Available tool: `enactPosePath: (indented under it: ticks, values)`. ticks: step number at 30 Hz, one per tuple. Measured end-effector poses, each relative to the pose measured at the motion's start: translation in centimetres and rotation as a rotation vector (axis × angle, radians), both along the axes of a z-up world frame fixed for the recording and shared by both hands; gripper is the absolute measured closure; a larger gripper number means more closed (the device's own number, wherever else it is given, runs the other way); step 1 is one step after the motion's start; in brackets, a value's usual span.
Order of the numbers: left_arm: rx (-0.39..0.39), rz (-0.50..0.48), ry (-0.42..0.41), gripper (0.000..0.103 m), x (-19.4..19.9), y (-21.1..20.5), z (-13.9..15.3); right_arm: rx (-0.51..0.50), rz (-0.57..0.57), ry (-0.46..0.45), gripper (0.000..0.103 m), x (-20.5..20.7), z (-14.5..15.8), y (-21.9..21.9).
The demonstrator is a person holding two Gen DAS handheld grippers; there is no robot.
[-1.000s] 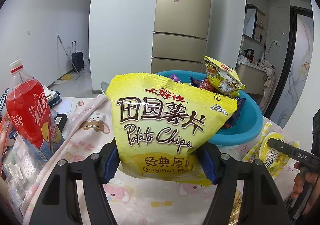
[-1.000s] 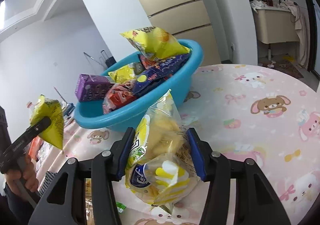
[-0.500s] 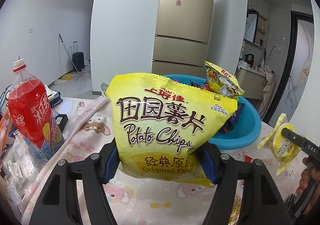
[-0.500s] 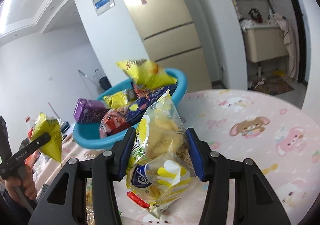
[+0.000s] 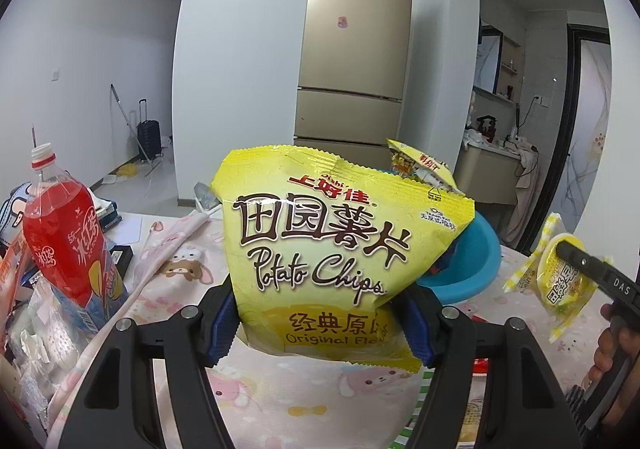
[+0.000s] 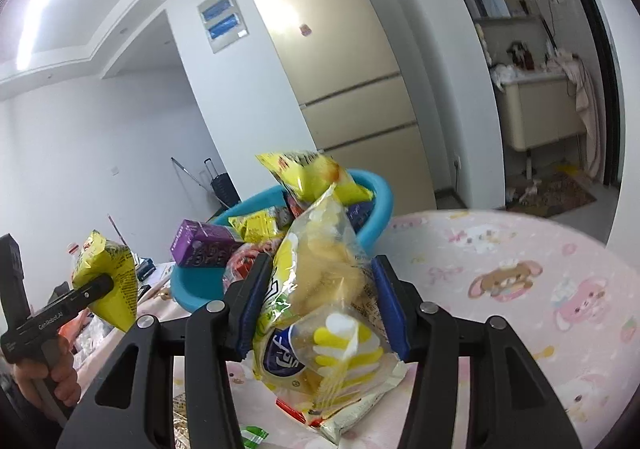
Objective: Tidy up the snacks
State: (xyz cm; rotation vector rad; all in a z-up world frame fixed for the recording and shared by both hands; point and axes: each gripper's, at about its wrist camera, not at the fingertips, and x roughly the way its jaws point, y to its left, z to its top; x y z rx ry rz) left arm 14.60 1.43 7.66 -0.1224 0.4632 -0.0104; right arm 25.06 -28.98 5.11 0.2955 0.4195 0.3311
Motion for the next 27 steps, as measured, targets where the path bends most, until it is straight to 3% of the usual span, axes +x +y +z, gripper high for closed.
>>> enactPosePath:
  ticks: [5, 6, 7, 12, 14, 16, 17, 23, 27]
  values:
    - [-0.034, -0.015, -0.010, 0.032, -0.9, 0.3, 0.8, 0.023, 0.038, -0.059, 0.059, -1.1, 1.8, 0.7]
    - [-0.046, -0.020, -0.014, 0.032, -1.1, 0.4, 1.1, 0.025, 0.048, -0.072, 0.080, -1.2, 2.3, 0.9]
    - [-0.061, -0.030, -0.019, 0.032, -1.4, 0.5, 1.4, 0.025, 0.057, -0.085, 0.086, -1.3, 2.8, 1.1]
    - [-0.074, -0.048, -0.060, 0.032, -2.3, 0.5, 2.6, -0.037, 0.078, -0.106, 0.086, -1.5, 3.7, 2.1]
    - [-0.061, -0.043, -0.052, 0.032, -2.2, 0.2, 2.3, -0.069, 0.081, -0.092, 0.069, -1.4, 2.8, 2.3]
    - [-0.057, -0.043, -0.032, 0.032, -1.9, 0.0, 1.7, -0.108, 0.075, -0.065, 0.014, -1.1, 1.8, 2.3]
    - [-0.058, -0.044, -0.022, 0.032, -1.8, -0.1, 1.5, -0.131, 0.065, -0.049, 0.009, -1.0, 1.3, 2.1]
    - [-0.067, -0.051, 0.019, 0.032, -1.0, -0.4, 0.3, -0.175, 0.010, 0.057, 0.005, 0.6, -0.7, -1.2]
    - [-0.058, -0.053, 0.036, 0.032, -0.5, -0.6, -0.3, -0.263, -0.031, 0.209, 0.001, 2.2, -3.3, -2.4]
